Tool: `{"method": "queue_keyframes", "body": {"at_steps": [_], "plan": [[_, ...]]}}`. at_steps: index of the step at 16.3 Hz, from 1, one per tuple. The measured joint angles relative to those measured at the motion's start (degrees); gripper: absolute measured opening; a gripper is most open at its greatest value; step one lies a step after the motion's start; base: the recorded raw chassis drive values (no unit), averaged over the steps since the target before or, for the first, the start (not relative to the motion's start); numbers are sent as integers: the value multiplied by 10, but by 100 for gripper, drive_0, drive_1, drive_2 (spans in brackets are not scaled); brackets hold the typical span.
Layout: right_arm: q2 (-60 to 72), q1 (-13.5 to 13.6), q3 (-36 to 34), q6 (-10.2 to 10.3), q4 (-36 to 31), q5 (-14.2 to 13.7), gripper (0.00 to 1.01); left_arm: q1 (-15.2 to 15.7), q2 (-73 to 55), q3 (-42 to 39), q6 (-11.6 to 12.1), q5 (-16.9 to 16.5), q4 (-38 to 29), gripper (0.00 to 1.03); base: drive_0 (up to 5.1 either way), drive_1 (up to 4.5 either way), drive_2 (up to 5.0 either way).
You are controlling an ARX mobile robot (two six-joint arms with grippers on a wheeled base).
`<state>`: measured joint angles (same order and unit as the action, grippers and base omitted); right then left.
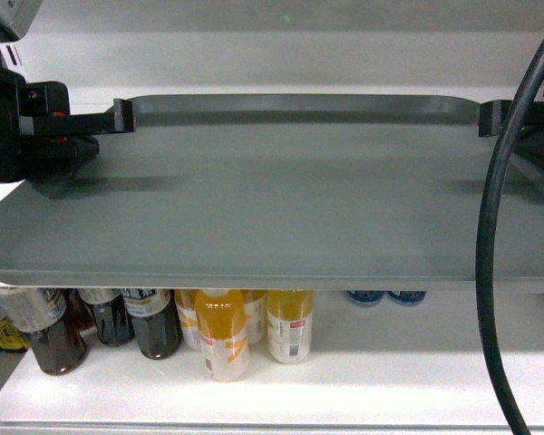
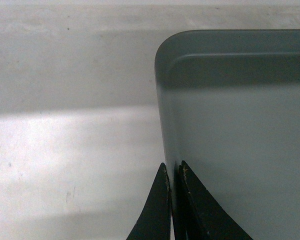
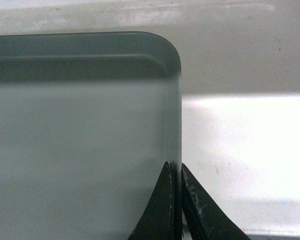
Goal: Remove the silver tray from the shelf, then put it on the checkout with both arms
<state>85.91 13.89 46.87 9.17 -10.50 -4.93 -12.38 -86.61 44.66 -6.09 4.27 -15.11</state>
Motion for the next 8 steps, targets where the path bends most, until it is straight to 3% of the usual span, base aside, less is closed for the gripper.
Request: {"method": "queue_keyframes", "body": {"at_steps": [8], "plan": [[0,0,0,0,0,0,3,1,3,0,0,0,-3,3,9,-388,407]]}}
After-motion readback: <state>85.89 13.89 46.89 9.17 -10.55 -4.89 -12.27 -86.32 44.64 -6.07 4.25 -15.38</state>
